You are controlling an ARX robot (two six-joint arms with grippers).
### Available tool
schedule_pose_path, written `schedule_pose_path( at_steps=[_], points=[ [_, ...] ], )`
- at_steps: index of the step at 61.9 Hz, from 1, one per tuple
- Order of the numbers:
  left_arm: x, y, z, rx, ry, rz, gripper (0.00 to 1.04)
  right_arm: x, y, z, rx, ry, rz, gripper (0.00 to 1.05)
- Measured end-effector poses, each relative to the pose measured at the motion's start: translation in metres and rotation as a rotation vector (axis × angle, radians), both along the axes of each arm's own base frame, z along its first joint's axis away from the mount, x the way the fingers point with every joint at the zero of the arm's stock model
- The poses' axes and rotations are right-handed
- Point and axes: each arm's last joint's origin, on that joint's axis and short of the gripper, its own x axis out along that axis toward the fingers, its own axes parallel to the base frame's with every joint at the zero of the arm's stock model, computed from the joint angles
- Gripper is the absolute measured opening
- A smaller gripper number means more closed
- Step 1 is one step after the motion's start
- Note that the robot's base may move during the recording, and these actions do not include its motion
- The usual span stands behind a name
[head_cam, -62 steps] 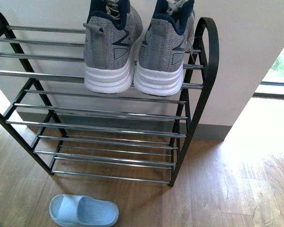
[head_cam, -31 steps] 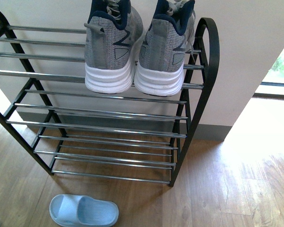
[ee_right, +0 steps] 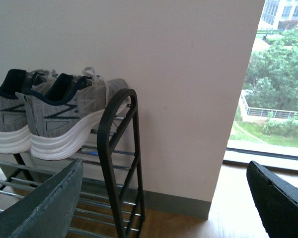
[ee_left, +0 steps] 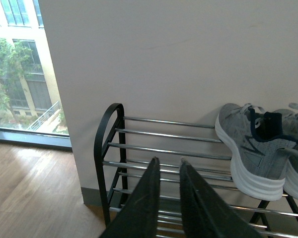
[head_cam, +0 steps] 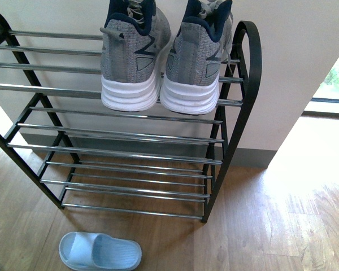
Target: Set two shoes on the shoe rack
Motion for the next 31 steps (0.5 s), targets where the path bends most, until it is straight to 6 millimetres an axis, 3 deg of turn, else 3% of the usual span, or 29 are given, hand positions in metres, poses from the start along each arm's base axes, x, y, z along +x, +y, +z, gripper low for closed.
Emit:
schedule_pose_path(
  at_steps=[13,31],
  points=[
    [0.0,0.012,-0.015,0.006,0.001,0.014,0.01,0.0,0.0,0.0,0.0,0.0,-0.001,0.95],
    [0.0,0.013,-0.029,0.006,-0.002,0.007,0.01,0.0,0.0,0.0,0.0,0.0,0.0,0.95]
  ],
)
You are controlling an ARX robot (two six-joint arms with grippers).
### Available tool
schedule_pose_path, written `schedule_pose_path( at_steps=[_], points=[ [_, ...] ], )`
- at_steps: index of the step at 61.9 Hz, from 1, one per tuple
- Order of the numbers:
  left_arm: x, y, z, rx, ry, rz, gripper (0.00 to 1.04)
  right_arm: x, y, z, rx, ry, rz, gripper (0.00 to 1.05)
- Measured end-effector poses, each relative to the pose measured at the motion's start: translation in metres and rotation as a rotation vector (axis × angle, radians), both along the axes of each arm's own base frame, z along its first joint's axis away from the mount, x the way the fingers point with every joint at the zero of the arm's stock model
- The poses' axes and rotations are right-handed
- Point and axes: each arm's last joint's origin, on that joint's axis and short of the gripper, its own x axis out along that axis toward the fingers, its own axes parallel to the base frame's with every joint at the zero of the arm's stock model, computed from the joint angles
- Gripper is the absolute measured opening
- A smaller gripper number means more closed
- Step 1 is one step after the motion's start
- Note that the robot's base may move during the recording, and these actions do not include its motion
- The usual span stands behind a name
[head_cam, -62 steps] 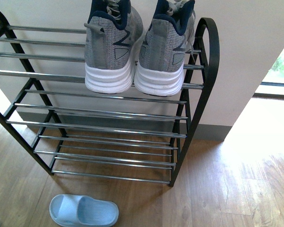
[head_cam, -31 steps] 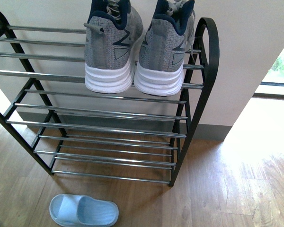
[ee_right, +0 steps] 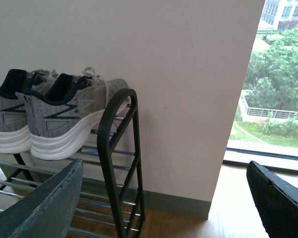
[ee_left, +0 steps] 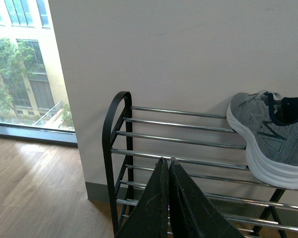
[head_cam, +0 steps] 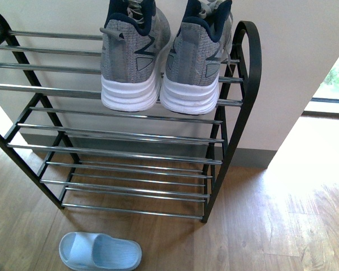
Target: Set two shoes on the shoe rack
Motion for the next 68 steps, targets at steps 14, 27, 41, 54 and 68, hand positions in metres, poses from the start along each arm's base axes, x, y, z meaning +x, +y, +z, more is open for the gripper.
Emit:
schedule_pose_path(
  at_steps=[14,27,41,54,68],
  points=[
    [0.0,0.0,-0.005,0.0,-0.001,0.0,0.01,0.0,0.0,0.0,0.0,0.0,0.0,0.95],
    [0.0,0.0,-0.016,0.0,0.004,-0.001,0.01,0.0,0.0,0.0,0.0,0.0,0.0,0.95],
    [0.0,0.0,-0.016,0.0,0.001,-0.001,0.01,0.0,0.0,0.0,0.0,0.0,0.0,0.95],
    [0.0,0.0,-0.016,0.0,0.001,-0.001,0.16,0.0,0.0,0.0,0.0,0.0,0.0,0.95],
    [0.0,0.0,-0.016,0.0,0.001,-0.002,0.66,0.0,0.0,0.0,0.0,0.0,-0.002,0.95]
  ],
)
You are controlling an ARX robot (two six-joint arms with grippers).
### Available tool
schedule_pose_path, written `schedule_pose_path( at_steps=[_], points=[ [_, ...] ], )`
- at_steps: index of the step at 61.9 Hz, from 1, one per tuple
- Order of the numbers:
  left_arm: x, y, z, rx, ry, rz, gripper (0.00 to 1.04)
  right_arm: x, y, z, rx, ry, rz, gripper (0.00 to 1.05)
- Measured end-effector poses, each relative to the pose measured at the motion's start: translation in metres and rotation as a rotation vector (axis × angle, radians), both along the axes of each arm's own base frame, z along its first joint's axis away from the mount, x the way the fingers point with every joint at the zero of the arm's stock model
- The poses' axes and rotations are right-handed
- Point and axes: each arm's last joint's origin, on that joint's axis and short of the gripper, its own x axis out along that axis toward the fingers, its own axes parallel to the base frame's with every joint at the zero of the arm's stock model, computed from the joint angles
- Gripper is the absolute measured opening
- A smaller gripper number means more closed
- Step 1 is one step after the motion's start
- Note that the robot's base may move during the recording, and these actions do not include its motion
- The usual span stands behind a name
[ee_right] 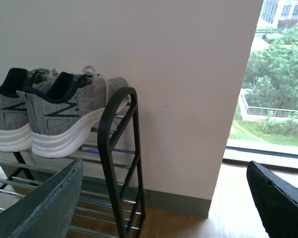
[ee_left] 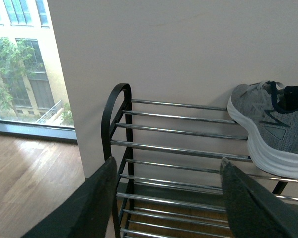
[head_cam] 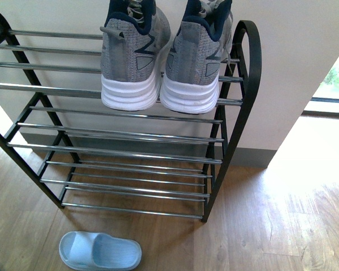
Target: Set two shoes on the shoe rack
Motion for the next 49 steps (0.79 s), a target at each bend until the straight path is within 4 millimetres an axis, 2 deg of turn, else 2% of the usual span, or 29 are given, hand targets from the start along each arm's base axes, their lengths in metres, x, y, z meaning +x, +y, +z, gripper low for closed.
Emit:
schedule_pose_path(
  at_steps=[11,49],
  points=[
    [0.0,0.0,0.0,0.001,0.0,0.0,0.97,0.0,0.0,0.0,0.0,0.0,0.002,0.95],
    [0.0,0.0,0.0,0.002,0.0,-0.001,0.95,0.0,0.0,-0.0001,0.0,0.0,-0.001,0.95]
  ],
)
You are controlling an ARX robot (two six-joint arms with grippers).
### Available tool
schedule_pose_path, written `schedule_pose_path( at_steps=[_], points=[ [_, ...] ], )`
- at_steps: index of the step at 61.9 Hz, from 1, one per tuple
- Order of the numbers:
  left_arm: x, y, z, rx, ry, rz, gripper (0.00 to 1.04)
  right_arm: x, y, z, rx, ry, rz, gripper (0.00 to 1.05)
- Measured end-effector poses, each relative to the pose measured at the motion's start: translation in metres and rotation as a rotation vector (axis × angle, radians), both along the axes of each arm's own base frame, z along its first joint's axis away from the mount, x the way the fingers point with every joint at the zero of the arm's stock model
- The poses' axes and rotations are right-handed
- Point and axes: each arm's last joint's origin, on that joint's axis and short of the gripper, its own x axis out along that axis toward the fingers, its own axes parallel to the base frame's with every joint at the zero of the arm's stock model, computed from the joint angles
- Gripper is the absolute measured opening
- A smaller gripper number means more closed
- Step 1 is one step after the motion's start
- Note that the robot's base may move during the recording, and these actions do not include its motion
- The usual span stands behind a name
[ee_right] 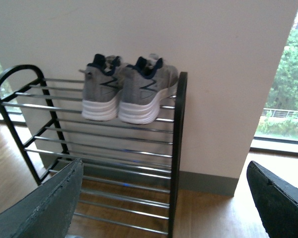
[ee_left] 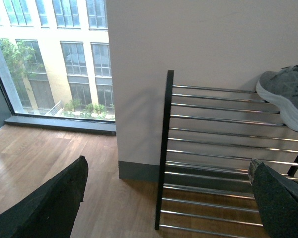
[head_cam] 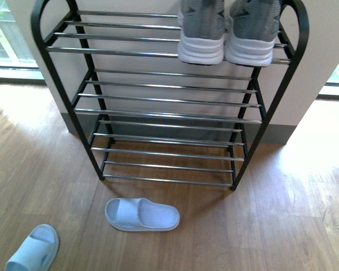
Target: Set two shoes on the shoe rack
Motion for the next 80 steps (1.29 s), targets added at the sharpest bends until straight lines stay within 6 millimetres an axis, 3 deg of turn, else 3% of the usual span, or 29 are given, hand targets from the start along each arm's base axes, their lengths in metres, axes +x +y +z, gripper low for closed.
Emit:
schedule_pose_path(
  at_steps=[80],
  points=[
    [0.0,0.0001,0.0001,0.0,-0.002,0.003,0.95,-0.0001,0.0002,0.0,0.0,-0.001,0.006,0.95]
  ],
)
